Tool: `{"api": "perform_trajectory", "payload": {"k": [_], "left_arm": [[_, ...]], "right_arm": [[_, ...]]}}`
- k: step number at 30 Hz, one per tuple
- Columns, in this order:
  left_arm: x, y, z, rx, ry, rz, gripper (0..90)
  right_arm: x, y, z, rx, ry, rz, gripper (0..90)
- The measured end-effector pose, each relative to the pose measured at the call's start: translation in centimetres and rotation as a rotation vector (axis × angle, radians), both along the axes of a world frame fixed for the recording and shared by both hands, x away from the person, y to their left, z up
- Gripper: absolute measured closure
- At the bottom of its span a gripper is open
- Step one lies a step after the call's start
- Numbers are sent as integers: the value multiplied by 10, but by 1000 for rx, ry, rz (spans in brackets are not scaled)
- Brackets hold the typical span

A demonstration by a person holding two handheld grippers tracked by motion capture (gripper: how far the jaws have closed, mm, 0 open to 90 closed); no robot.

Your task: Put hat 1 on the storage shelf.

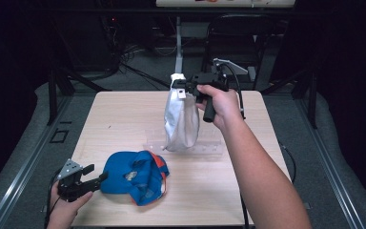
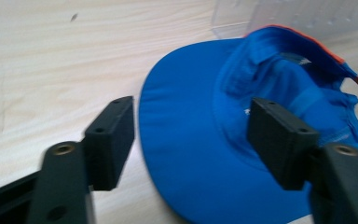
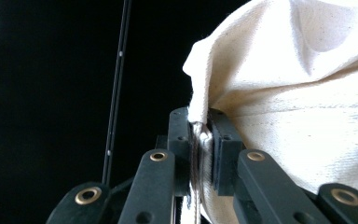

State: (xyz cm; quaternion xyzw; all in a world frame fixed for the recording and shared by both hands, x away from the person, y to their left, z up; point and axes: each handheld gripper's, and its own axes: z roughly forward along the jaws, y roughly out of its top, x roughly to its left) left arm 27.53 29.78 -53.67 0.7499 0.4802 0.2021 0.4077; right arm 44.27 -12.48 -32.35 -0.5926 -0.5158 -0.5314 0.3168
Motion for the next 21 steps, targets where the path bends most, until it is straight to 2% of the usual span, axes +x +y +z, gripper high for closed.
{"api": "perform_trajectory", "payload": {"k": [6,14,17,18,21], "left_arm": [[-1,-25,10,55,-58,-62,363],[8,-56,23,104,-87,-137,363],[12,-68,27,98,-104,-160,362],[14,-71,29,90,-95,-174,358],[18,-77,32,33,-70,-192,345]], "right_arm": [[6,5,-5,12,9,-16,813],[13,12,-9,9,21,-29,812],[15,15,-11,2,28,-38,812],[15,15,-12,0,25,-40,812],[17,18,-14,-12,31,-42,812]]}}
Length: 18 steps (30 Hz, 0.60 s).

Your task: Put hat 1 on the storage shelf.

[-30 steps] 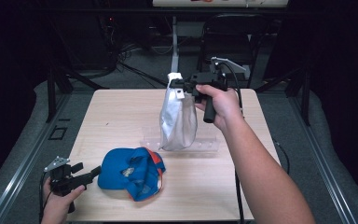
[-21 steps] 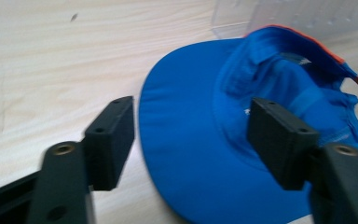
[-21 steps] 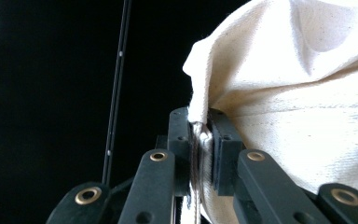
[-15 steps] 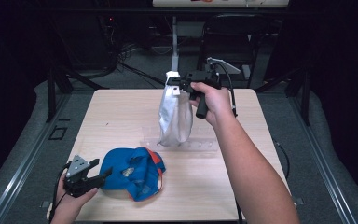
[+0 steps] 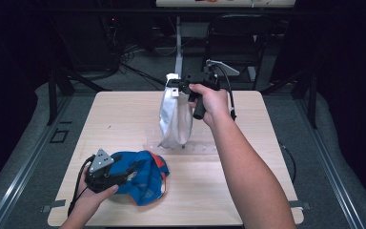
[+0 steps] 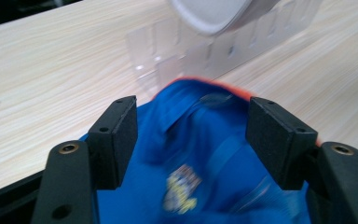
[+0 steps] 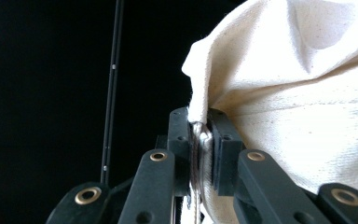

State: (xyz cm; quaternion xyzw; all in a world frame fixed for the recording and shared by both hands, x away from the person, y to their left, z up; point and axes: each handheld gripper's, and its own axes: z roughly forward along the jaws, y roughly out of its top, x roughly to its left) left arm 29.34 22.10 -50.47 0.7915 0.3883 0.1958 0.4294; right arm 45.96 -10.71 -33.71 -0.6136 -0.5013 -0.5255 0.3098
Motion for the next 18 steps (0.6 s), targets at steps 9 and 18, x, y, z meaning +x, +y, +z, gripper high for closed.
{"api": "perform_trajectory", "payload": {"k": [9,18], "left_arm": [[7,-24,3,-2,15,-25,345],[14,-61,14,45,-66,-49,496]], "right_arm": [[3,4,-4,-12,6,-7,812],[5,9,-6,-13,9,-28,811]]}}
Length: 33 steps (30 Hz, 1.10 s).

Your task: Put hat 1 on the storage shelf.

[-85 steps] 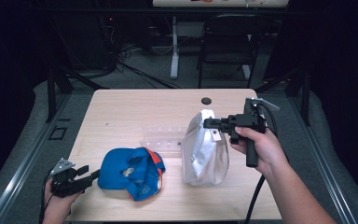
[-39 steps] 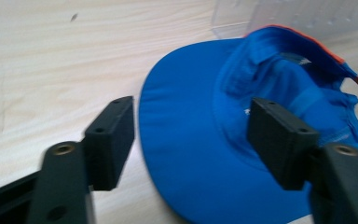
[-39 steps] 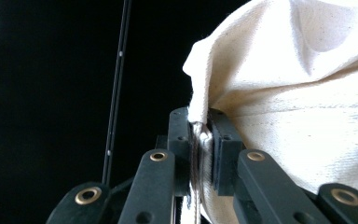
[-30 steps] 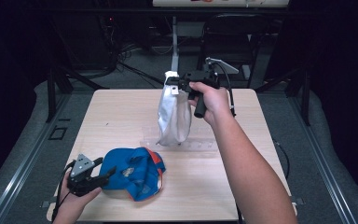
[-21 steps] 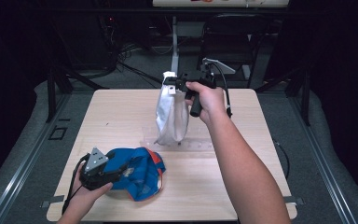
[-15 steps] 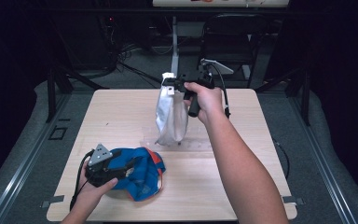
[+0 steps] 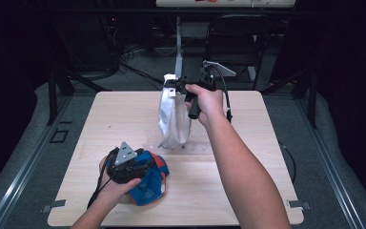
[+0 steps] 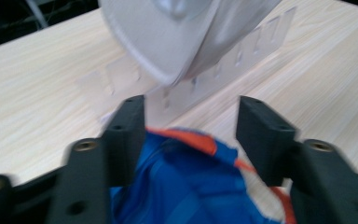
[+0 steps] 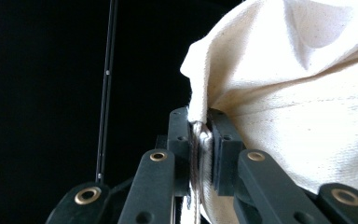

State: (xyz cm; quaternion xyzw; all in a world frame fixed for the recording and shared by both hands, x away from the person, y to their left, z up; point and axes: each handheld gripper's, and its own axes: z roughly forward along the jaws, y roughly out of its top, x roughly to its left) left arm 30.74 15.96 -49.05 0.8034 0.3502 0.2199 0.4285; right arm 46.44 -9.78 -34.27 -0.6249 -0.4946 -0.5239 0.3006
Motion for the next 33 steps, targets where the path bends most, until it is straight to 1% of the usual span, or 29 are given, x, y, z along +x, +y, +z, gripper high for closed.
{"api": "perform_trajectory", "payload": {"k": [2,3,4,5,7,9,12,14,16,18,20,21,22,23,24,25,27,29,33], "left_arm": [[4,-6,5,3,-38,-7,553],[5,-7,6,-5,-53,-8,572],[7,-10,7,-6,-60,-11,572],[9,-12,9,-1,-62,-21,572],[13,-17,8,6,-59,-18,560],[18,-22,7,12,-33,-24,525],[21,-29,5,42,-22,-37,533],[23,-34,3,52,-31,-35,533],[26,-39,1,71,-40,-31,538],[29,-42,-1,94,-50,-13,542],[31,-43,-3,107,-60,2,581],[32,-43,-3,111,-62,1,602],[32,-43,-3,117,-75,1,626],[33,-42,-3,116,-72,-13,660],[34,-41,-3,106,-66,-16,714],[34,-40,-3,110,-69,-14,744],[36,-37,-2,97,-66,-14,797],[38,-34,-2,89,-55,-29,813],[41,-27,-1,47,-49,-42,830]], "right_arm": [[1,1,0,4,-2,-3,811],[1,2,-1,5,-1,-4,811],[1,2,-1,5,-3,-6,811],[1,3,-1,4,-3,-7,811],[1,3,-1,4,-4,-6,811],[0,4,-1,4,-7,-6,811],[0,4,-1,3,-7,-4,811],[0,4,-1,3,-7,-4,811],[0,3,-1,1,-9,-2,811],[0,3,-1,3,-6,1,811],[-1,3,-1,4,-5,2,811],[-1,2,-1,4,-6,2,811],[-1,2,-2,3,-6,3,811],[-1,2,-1,3,-6,3,811],[-1,2,-1,4,-6,3,811],[-2,2,-1,4,-6,6,811],[-2,2,-1,6,-8,11,811],[-3,1,-2,8,-9,12,811],[-3,0,-2,7,-14,4,811]]}}
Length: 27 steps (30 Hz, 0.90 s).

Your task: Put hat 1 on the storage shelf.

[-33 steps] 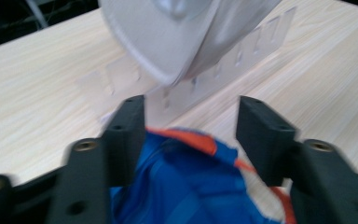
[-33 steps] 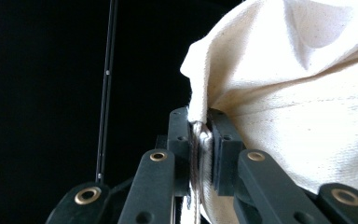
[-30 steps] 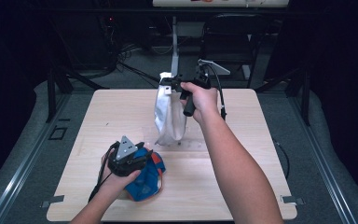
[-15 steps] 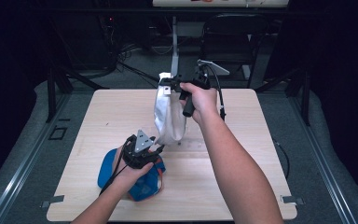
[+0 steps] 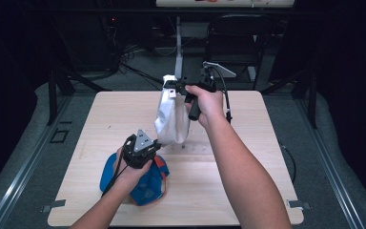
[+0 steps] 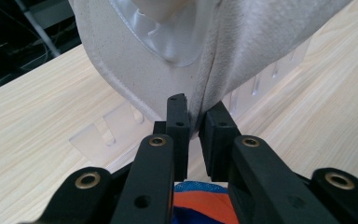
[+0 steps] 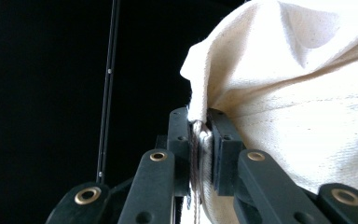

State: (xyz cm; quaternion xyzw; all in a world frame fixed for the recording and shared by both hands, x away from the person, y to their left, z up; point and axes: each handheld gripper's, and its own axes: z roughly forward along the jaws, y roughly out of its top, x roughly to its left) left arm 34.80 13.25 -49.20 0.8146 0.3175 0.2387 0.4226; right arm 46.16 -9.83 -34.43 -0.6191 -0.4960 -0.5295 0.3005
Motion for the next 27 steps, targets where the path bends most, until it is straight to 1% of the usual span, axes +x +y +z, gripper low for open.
{"api": "perform_trajectory", "payload": {"k": [4,7,8,9,10,11,12,14,18,19,20,22,23,25,27], "left_arm": [[3,4,0,-35,6,-29,840],[4,7,0,-59,25,-47,841],[5,8,-1,-67,28,-48,841],[6,10,-2,-71,40,-51,841],[6,11,-3,-84,39,-47,841],[6,11,-3,-84,39,-47,840],[6,14,-5,-89,48,-47,840],[6,18,-6,-93,49,-37,841],[4,25,-10,-122,64,-20,843],[3,26,-12,-134,63,-14,843],[2,26,-13,-134,70,-9,843],[1,27,-16,-147,66,6,843],[0,28,-16,-146,75,13,843],[-1,29,-20,-163,85,28,842],[-1,30,-23,-166,99,36,841]], "right_arm": [[0,-2,1,2,-1,-2,812],[0,-2,1,5,-4,-1,812],[0,-2,0,2,-4,0,812],[-1,-1,0,2,-5,-1,812],[-1,-1,-1,0,-3,3,812],[-1,0,-2,4,-1,5,812],[-1,0,-3,7,3,10,812],[-1,2,-5,2,4,16,811],[-1,6,-8,2,9,25,811],[-1,6,-9,-3,8,27,811],[-1,7,-9,-7,12,31,810],[-1,8,-11,-10,9,30,810],[-1,8,-12,-15,12,35,810],[-2,8,-14,-24,13,37,810],[-3,8,-17,-39,16,43,810]]}}
